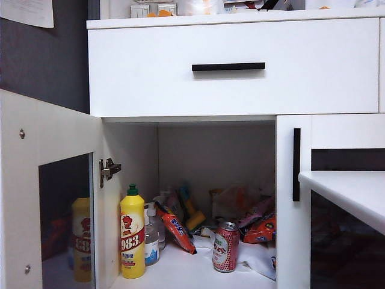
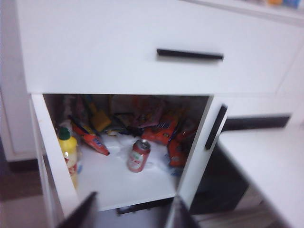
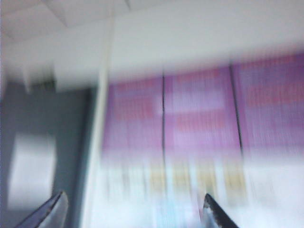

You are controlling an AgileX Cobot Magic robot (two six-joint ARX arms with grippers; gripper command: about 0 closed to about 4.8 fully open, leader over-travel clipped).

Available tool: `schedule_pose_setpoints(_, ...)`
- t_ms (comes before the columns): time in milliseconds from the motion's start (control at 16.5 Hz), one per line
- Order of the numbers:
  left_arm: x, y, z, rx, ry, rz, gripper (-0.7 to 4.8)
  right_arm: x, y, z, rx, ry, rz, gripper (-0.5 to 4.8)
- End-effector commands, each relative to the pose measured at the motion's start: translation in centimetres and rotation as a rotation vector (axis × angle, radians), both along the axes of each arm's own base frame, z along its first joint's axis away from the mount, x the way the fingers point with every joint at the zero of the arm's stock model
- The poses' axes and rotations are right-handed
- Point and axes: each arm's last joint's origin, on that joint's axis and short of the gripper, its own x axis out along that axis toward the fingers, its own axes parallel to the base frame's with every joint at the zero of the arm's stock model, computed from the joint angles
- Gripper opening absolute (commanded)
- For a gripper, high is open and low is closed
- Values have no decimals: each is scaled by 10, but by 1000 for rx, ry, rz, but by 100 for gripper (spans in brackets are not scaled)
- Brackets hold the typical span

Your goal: Open the left door of the white cabinet, pick up a can of beverage from the table on the right, place it inside the cabinet, and finally close the cabinet door.

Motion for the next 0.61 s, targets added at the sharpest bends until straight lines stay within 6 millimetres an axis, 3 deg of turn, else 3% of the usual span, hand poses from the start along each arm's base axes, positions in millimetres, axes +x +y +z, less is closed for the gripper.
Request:
schedule_pose_setpoints(61, 0, 0, 3, 40, -23, -7, 193, 37, 23, -64, -142, 244, -1, 368)
schedule_pose_setpoints(121, 0, 0, 1, 51, -14, -9, 193, 49, 31, -88, -186, 316, 0, 368)
schedule_pose_setpoints(182, 0, 0, -2, 79, 7, -12, 193, 66, 42, -127, -298, 490, 2, 368)
schedule_pose_setpoints(242, -1, 1, -3, 104, 26, -13, 194, 73, 47, -153, -422, 681, 3, 368)
schedule_pose_setpoints(363, -3, 4, -1, 179, 31, -12, 240, 79, 52, -185, -603, 961, 6, 368)
schedule_pose_setpoints(424, -4, 10, 1, 278, 31, 90, 328, 84, 58, -210, -755, 1176, 19, 368)
schedule_pose_setpoints(606, -5, 17, 9, 297, 24, 240, 341, 79, 73, -238, -1009, 1389, 98, 368)
